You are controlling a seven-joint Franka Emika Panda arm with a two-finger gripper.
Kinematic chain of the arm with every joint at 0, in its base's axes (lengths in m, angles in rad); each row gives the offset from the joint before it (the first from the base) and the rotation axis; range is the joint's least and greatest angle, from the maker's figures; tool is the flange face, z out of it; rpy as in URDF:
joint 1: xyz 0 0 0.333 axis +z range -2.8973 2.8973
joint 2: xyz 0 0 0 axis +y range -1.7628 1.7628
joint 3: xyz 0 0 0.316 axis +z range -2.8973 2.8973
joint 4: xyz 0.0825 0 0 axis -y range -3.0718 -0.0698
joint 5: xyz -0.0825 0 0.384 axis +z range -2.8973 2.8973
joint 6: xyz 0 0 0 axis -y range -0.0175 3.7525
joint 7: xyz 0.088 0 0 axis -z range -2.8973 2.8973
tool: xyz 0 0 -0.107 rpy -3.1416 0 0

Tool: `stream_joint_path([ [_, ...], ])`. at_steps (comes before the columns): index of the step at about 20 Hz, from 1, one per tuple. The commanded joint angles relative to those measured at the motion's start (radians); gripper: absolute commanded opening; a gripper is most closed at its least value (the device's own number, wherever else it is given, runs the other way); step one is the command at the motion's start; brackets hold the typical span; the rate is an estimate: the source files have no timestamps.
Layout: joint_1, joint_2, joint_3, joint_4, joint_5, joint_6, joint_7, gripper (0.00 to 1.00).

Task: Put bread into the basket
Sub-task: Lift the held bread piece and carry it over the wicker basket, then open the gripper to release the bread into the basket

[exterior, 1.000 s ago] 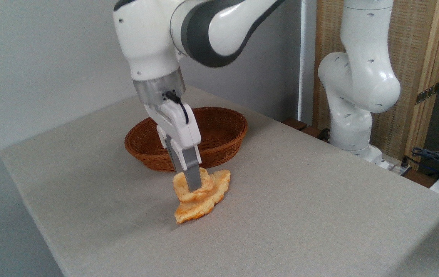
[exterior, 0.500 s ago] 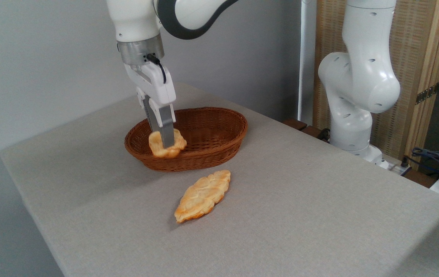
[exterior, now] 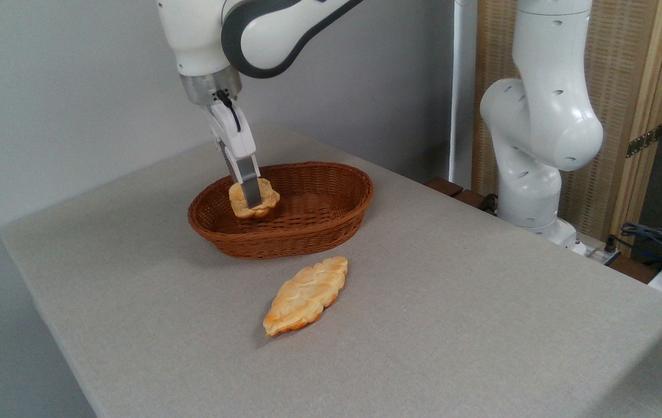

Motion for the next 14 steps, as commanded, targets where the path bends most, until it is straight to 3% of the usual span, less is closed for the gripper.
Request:
stream_joint_path([
  [1,-0.008,-0.001,0.003,-0.01,-0.028,0.021,-0.003,1.0],
  [3,-0.008,-0.004,0.003,-0.008,-0.054,0.021,-0.003,1.0],
  [10,-0.004,-0.014,0.013,-0.005,-0.051,0.051,-0.008,1.0],
  [12,0.009,-0.033,0.034,0.003,-0.042,0.046,0.0,1.0],
  [14,0.01,-0.056,0.095,0.013,-0.037,0.04,0.005,1.0],
])
